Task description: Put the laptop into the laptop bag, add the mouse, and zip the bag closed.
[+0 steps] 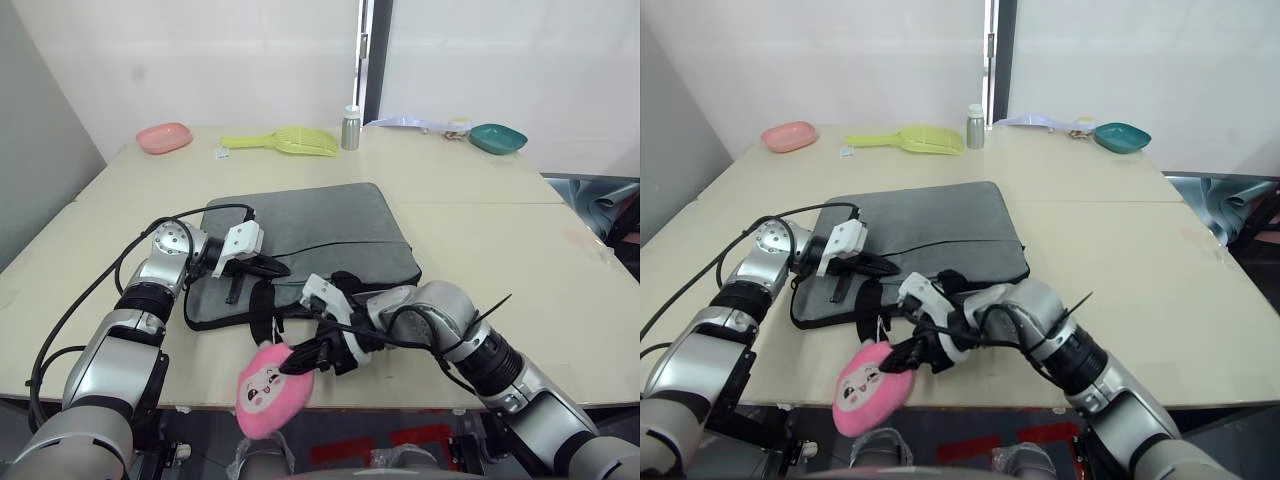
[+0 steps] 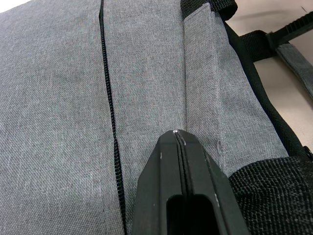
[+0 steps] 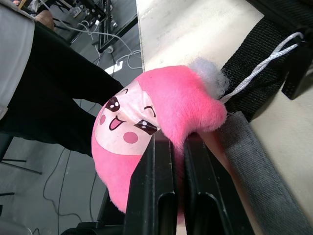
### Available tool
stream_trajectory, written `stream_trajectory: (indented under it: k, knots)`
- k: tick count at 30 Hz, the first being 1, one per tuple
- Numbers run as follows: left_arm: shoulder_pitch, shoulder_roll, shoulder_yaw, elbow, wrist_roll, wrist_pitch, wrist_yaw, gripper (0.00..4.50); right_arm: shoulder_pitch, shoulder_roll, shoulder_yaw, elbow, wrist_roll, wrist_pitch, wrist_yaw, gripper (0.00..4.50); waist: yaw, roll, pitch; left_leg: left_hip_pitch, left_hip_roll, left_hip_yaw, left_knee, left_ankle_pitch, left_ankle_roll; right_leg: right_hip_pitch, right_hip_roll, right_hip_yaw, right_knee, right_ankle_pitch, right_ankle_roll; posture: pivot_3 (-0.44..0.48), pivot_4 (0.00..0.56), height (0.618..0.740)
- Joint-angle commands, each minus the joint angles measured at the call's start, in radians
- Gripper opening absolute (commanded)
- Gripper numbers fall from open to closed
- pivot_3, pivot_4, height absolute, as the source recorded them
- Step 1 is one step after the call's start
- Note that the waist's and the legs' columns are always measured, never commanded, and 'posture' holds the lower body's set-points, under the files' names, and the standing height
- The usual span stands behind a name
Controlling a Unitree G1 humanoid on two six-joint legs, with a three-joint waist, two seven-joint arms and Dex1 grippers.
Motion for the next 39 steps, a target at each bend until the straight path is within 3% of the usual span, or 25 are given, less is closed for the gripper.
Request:
stream_trajectory:
  k: [1, 8, 16, 27, 32, 39]
  knots:
    - [0.042, 0.009, -0.029, 0.021, 0.041, 0.008, -0.021, 0.00, -0.016, -0.030, -0.099, -0.091, 0.040, 0.013, 0.026, 0.01, 0.000, 0.000, 0.000, 0.000, 0.000, 0.000, 0.000, 0.000, 0.000, 0.000, 0.000, 0.000, 0.000, 0.000, 0.000, 0.000, 0.150, 0.740]
    - [0.048, 0.010, -0.052, 0.033, 0.072, -0.041, -0.018, 0.00, 0.033, -0.117, -0.209, -0.239, 0.047, 0.063, -0.035, 0.01, 0.003, 0.000, 0.000, 0.000, 0.000, 0.000, -0.003, 0.000, 0.000, 0.000, 0.000, 0.000, -0.004, 0.001, 0.001, 0.000, 0.150, 0.740]
    - [0.050, -0.006, -0.086, 0.070, 0.108, -0.107, -0.003, 0.00, 0.089, -0.293, -0.174, -0.412, -0.033, 0.089, -0.098, 0.01, 0.009, 0.002, -0.001, 0.001, 0.000, 0.001, -0.007, 0.000, -0.001, 0.001, 0.000, 0.000, -0.007, 0.004, 0.007, 0.000, 0.150, 0.740]
    - [0.053, -0.020, -0.088, 0.087, 0.120, -0.132, 0.002, 0.00, 0.243, -0.441, -0.376, -0.626, 0.077, 0.145, -0.098, 0.01, 0.017, 0.007, -0.005, 0.003, -0.001, 0.003, -0.008, 0.000, -0.001, 0.003, 0.000, 0.002, -0.007, 0.002, 0.007, 0.000, 0.150, 0.740]
    - [0.041, -0.028, -0.087, 0.108, 0.126, -0.140, 0.006, 0.00, 0.348, -0.567, -0.490, -0.668, 0.097, 0.132, -0.075, 0.01, 0.024, 0.007, -0.005, 0.003, -0.002, 0.004, -0.009, 0.000, 0.000, 0.003, -0.001, 0.003, -0.010, 0.001, 0.006, 0.000, 0.150, 0.740]
    - [0.053, -0.031, -0.084, 0.094, 0.114, -0.140, 0.005, 0.00, 0.663, -0.849, -0.591, -0.622, -0.076, -0.065, 0.007, 0.01, 0.043, 0.009, -0.009, 0.003, -0.003, 0.004, -0.012, -0.001, 0.001, 0.006, -0.002, 0.002, -0.015, 0.001, 0.008, 0.000, 0.150, 0.740]
